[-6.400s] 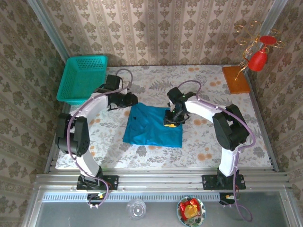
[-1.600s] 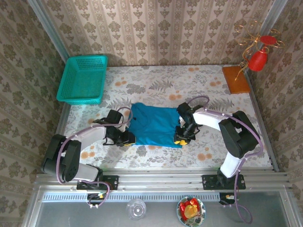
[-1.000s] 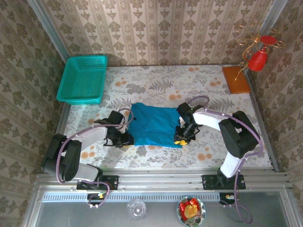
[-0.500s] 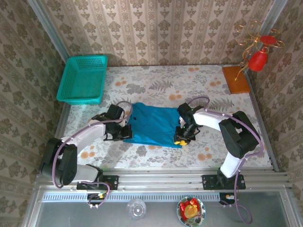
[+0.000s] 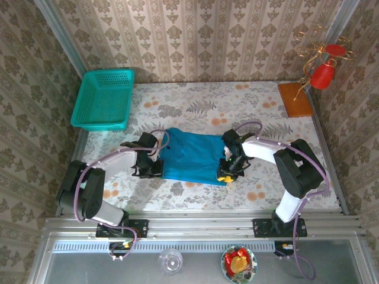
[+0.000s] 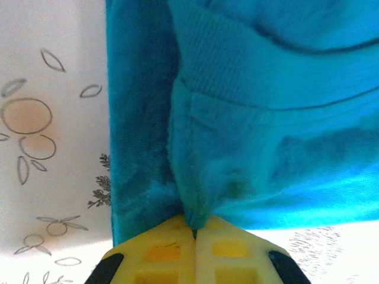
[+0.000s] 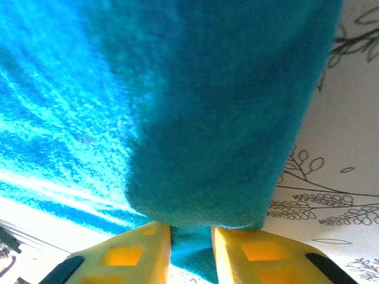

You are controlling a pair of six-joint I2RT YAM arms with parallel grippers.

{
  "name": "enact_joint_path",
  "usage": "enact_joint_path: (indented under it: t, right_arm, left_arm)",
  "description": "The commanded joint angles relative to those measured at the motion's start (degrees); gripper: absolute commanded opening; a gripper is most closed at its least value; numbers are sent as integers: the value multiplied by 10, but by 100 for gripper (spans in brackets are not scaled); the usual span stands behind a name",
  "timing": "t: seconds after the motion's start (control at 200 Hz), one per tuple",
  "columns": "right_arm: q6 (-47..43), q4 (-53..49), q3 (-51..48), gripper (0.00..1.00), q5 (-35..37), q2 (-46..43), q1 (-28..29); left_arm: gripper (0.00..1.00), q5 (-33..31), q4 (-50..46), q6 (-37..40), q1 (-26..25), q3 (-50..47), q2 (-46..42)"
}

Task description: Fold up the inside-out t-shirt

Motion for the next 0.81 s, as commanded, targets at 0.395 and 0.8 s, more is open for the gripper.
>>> enact_joint_path:
  t: [0.395,0.8]
  right_arm:
    - [-32,-82,87,30,21,-30,-18]
    - [-116,-127,293,30,31,127,-93]
  left_arm:
    - [27,-62,-64,12,-2,25,-64]
    - [17,17,16,-52,-57,46,-75]
